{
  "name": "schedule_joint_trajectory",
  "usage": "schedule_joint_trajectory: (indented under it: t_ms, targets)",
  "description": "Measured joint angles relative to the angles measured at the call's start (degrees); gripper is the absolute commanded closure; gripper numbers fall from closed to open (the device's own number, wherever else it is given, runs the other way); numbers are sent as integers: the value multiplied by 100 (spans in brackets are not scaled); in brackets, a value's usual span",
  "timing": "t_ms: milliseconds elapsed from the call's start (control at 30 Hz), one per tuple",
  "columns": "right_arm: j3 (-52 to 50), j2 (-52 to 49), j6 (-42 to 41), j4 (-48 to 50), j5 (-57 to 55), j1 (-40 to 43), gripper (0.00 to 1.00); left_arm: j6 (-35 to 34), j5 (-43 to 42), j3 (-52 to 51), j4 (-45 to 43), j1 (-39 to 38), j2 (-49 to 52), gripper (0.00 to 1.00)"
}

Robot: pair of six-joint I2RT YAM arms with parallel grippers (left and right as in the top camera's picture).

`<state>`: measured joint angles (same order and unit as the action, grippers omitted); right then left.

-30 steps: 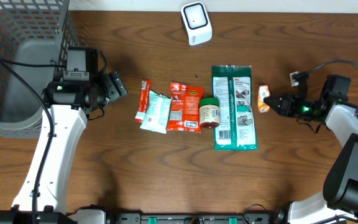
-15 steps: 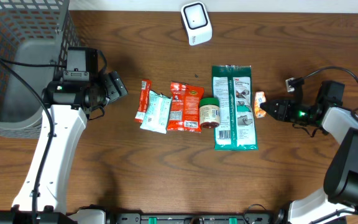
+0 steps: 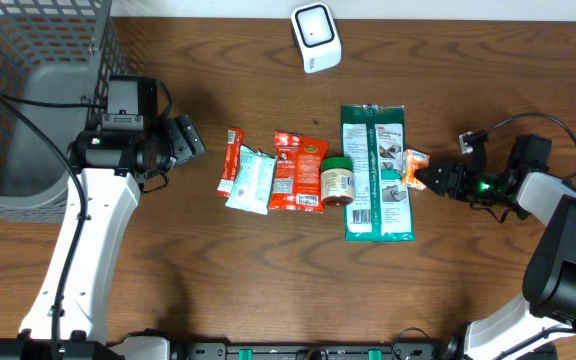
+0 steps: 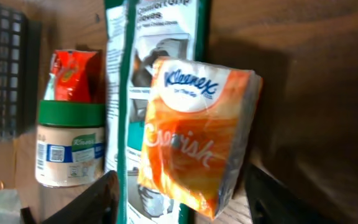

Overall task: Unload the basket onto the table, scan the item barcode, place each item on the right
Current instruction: 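Move the Kleenex pack left beside the green glove packet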

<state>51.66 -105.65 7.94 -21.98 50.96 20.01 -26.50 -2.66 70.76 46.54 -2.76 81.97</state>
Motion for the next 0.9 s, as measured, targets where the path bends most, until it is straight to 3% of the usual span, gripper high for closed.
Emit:
schedule_joint_trajectory:
  t_ms: [167,433,633,900]
  targets:
    - [28,0,-20,-127,-131,0,42,0,0,0,2,0,0,8]
    - [1283,50,-66,-1856,-813,-184,45,0,0,0,0,0,0,8]
    - [2100,428,-647,-2352,-2776,-1510,45,0,0,0,2,0,0,8]
    - [1998,457,-1867,-2277,-5571,-3169,45,0,0,0,0,0,0,8]
